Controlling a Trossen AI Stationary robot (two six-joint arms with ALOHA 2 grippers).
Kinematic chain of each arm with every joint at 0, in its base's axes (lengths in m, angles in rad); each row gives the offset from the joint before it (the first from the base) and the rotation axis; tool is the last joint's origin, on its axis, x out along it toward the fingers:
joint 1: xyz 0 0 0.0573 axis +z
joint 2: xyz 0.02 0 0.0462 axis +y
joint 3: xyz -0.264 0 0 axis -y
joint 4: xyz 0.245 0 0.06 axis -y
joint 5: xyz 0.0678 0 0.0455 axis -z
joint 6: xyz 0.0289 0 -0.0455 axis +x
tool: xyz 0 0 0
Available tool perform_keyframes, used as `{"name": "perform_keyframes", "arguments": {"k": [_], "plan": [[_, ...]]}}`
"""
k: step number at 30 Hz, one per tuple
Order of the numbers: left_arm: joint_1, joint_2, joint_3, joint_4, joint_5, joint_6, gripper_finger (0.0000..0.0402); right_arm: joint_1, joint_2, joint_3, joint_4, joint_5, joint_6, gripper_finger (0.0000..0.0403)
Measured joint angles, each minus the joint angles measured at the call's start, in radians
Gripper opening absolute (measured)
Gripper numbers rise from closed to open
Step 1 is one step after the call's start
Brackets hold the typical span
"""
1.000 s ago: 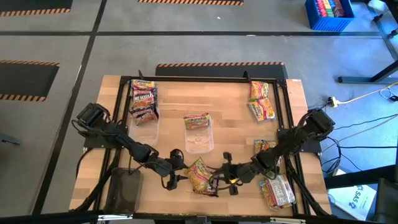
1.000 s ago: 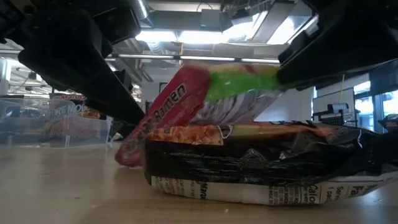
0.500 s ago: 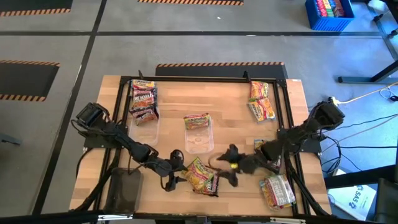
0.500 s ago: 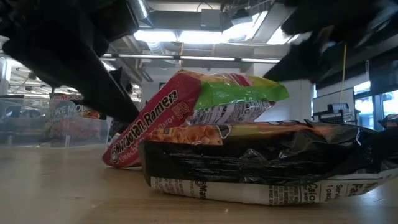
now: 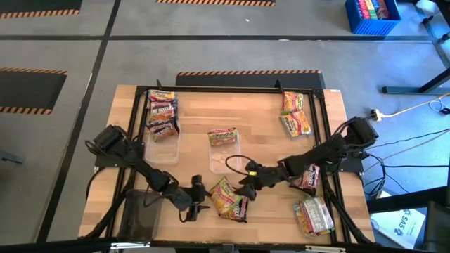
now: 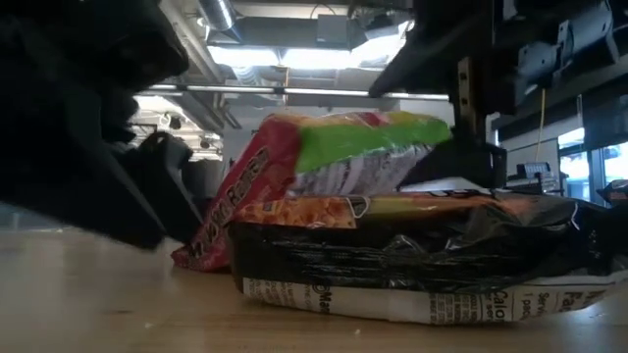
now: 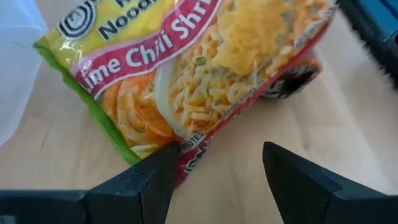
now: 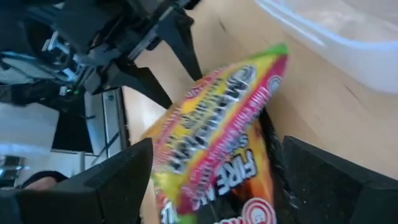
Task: Sort Maruchan noodles
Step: Put the green noodle pack into the right transparent bin
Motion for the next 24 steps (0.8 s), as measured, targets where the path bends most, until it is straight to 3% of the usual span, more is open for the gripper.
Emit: {"name": "perform_keyframes", "arguments": {"k": [4, 11, 24], "plan": [[0.011, 0.003, 0.0, 0.016, -0.007, 0.003, 0.023, -0.03, 0.05, 0.0, 0.007, -0.041, 0.07, 0.0335], [0.033, 0.003, 0.0, 0.026, -0.015, 0.005, 0.023, -0.047, 0.127, 0.001, 0.171, -0.146, 0.122, 0.0335], [0.073, 0.003, 0.0, 0.075, -0.02, 0.031, 0.023, -0.046, 0.223, 0.103, 0.172, -0.231, 0.135, 0.0334]]}}
